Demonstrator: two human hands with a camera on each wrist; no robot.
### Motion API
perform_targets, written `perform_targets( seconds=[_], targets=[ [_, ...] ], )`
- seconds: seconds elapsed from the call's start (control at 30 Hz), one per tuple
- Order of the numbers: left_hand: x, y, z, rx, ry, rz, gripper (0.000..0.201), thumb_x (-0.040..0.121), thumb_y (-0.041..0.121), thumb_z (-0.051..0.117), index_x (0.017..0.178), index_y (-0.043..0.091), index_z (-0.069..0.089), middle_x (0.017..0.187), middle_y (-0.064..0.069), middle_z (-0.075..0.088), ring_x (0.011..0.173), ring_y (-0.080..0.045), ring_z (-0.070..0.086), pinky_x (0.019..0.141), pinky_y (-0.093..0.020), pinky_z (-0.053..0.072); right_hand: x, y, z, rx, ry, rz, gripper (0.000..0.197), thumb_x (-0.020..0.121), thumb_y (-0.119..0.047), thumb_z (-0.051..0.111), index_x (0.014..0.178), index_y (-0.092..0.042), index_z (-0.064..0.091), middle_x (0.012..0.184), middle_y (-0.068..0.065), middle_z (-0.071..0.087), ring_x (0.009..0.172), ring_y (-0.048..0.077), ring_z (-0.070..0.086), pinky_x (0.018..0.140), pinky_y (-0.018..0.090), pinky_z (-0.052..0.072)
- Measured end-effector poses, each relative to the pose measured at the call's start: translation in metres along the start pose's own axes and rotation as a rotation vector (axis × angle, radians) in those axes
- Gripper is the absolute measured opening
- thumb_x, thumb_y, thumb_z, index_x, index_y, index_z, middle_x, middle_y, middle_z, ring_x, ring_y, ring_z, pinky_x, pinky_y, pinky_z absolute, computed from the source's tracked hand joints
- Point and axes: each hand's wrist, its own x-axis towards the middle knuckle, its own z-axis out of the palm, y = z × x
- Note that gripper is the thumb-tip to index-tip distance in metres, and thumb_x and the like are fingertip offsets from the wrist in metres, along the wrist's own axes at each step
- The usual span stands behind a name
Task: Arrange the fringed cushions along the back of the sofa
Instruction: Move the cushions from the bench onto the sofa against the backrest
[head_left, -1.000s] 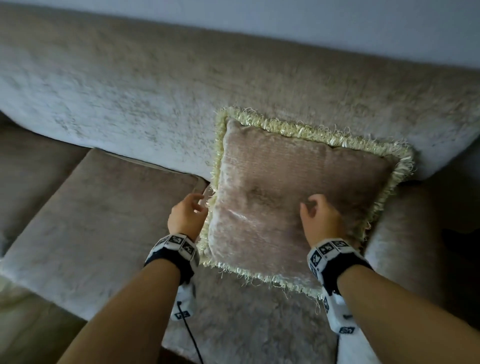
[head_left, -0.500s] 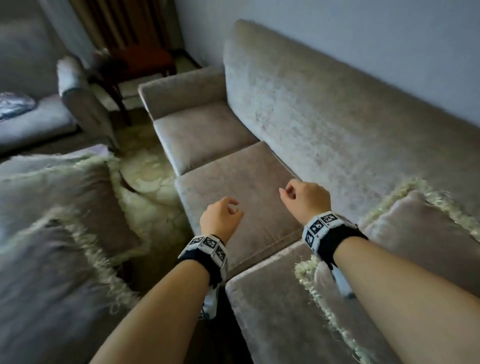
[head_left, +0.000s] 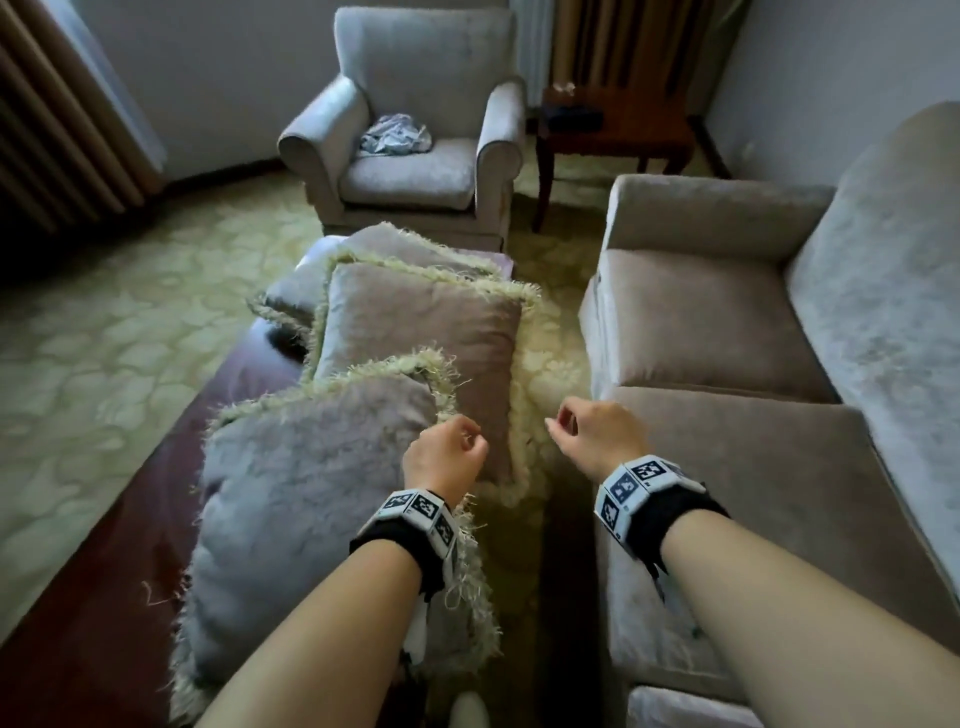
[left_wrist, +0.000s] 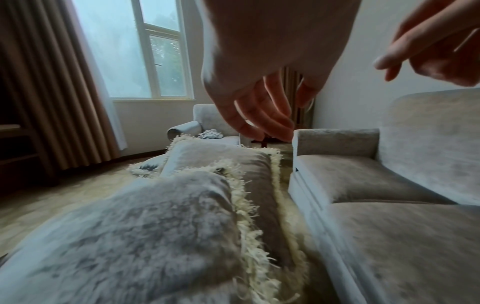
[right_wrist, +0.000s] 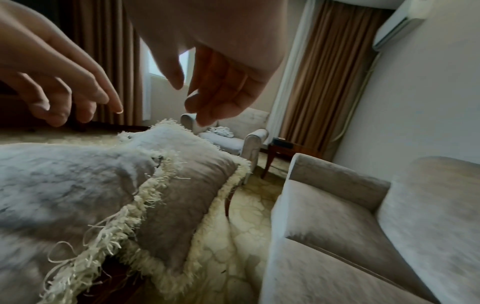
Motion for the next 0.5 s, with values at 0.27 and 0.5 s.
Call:
perform_targets(
  seconds=[0.27, 0.5],
  targets=[
    [0.062, -0.141, -0.027, 0.183, 0.035, -0.095, 0.05, 0.084, 0.042, 0.059, 0.131, 0.028, 0.048, 0.13, -0.001, 0.05, 0.125, -0.019, 0.039, 0.101, -0.036, 0.037, 0.074, -0.09, 0.114, 0.065, -0.463, -0.006, 0.094, 0.075, -0.048, 0.071, 0.146, -0.046, 0.01, 0.137, 0.012, 0.034, 0.12, 0.032, 0.049, 0.098, 0.044, 0.046],
    [0.084, -0.267, -0.013, 0.391, -0.196, -0.213, 0.099, 0.073, 0.069, 0.052, 0.148, 0.033, -0.002, 0.157, -0.01, -0.003, 0.145, -0.028, -0.005, 0.118, -0.045, 0.008, 0.098, -0.142, 0.219, 0.234, -0.565, 0.144, 0.111, 0.072, -0.043, 0.076, 0.144, -0.049, -0.008, 0.157, 0.016, -0.013, 0.144, 0.039, 0.013, 0.114, 0.049, 0.023]
  ],
)
